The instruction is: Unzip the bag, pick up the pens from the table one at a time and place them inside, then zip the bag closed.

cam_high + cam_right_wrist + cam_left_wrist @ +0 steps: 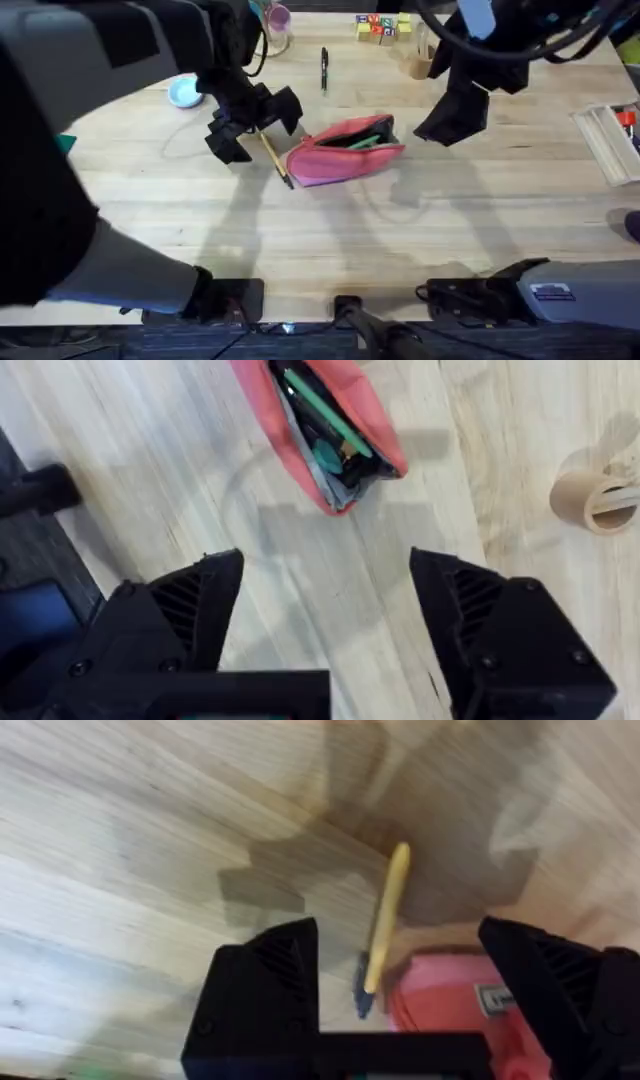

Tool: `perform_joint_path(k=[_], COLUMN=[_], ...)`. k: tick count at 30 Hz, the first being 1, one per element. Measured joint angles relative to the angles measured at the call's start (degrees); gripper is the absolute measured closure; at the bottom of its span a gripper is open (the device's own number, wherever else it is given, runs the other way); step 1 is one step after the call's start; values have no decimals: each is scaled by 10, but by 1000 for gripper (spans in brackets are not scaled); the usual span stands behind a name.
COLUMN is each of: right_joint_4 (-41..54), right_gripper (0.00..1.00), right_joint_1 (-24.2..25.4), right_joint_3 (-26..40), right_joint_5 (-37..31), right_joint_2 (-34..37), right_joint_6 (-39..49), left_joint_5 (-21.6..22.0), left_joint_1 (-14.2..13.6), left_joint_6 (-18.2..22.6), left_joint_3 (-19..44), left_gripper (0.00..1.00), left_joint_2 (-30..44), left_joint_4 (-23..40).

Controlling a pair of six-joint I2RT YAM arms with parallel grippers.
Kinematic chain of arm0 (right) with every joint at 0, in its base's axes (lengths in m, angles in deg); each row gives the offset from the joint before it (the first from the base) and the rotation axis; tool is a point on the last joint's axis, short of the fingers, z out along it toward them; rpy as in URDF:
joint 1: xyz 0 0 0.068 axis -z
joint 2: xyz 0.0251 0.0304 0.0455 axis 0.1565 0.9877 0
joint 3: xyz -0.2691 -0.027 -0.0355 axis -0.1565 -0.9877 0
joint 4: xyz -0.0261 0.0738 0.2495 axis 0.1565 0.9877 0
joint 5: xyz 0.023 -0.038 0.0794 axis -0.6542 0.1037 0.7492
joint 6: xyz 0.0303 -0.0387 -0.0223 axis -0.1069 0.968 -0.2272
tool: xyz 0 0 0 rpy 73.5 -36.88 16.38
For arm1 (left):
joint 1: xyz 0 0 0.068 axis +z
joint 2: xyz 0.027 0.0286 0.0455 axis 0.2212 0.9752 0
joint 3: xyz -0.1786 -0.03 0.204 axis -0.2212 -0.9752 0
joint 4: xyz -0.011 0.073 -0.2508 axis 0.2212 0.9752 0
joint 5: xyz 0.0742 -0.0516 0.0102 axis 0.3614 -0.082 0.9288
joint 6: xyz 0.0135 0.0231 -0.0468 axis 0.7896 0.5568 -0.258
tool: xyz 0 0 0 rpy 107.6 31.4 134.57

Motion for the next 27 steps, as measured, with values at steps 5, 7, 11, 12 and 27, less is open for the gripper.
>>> perform_joint_path(k=[5, 7, 11, 12, 27], right_joint_4=[-2, -2, -2, -2, -2], right_gripper=[6, 6, 6, 5, 5], right_joint_1=[0, 0, 0, 0, 0], right_joint_3=[0, 0, 0, 0, 0], right_joint_5=[0, 0, 0, 0, 0], right_joint_2=[0, 0, 0, 0, 0], right_joint_6=[0, 0, 9, 12, 28], left_joint_5=[15, 22, 44, 50, 93], left_joint_1=[-2, -6, -23, -28, -63], left_joint_6=[0, 0, -1, 0, -5], left_joint_3=[0, 1, 1, 1, 3], left_gripper=[6, 6, 6, 6, 203], left_joint_2=[30, 32, 33, 33, 34], left_joint_4=[1, 1, 1, 1, -5])
